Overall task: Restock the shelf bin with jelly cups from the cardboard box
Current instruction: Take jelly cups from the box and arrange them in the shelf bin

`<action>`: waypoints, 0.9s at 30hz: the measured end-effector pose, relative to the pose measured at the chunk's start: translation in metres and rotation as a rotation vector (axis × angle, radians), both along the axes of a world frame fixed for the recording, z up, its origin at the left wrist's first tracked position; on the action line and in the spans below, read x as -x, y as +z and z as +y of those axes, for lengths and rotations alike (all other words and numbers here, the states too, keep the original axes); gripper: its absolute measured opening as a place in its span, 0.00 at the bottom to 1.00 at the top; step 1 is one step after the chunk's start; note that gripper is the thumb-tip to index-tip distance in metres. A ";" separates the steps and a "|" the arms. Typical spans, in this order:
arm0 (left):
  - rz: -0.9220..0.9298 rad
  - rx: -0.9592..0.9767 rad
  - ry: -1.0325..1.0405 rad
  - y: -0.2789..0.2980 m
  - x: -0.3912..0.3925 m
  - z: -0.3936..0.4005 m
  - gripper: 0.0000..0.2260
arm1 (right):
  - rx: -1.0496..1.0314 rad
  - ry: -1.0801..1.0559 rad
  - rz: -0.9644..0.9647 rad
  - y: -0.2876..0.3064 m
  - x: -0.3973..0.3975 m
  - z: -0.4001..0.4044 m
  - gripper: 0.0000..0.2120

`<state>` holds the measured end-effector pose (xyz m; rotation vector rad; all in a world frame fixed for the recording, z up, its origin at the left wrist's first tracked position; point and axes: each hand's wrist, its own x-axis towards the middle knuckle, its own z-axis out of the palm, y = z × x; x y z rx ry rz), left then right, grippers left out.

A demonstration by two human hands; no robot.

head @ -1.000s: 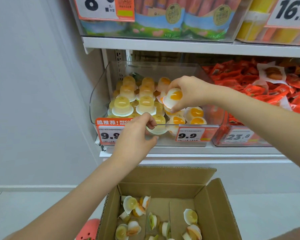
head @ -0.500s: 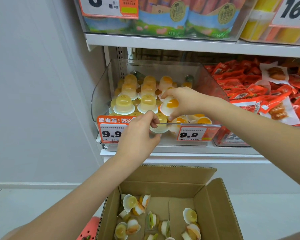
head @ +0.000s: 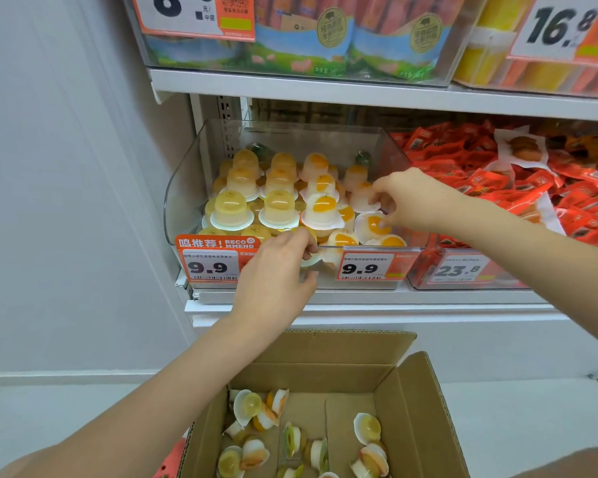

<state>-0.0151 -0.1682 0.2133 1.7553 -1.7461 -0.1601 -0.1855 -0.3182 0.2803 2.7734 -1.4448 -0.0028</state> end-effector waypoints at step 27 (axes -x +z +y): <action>-0.041 0.019 0.009 0.000 0.002 -0.004 0.10 | -0.001 -0.159 -0.042 -0.019 -0.022 -0.023 0.16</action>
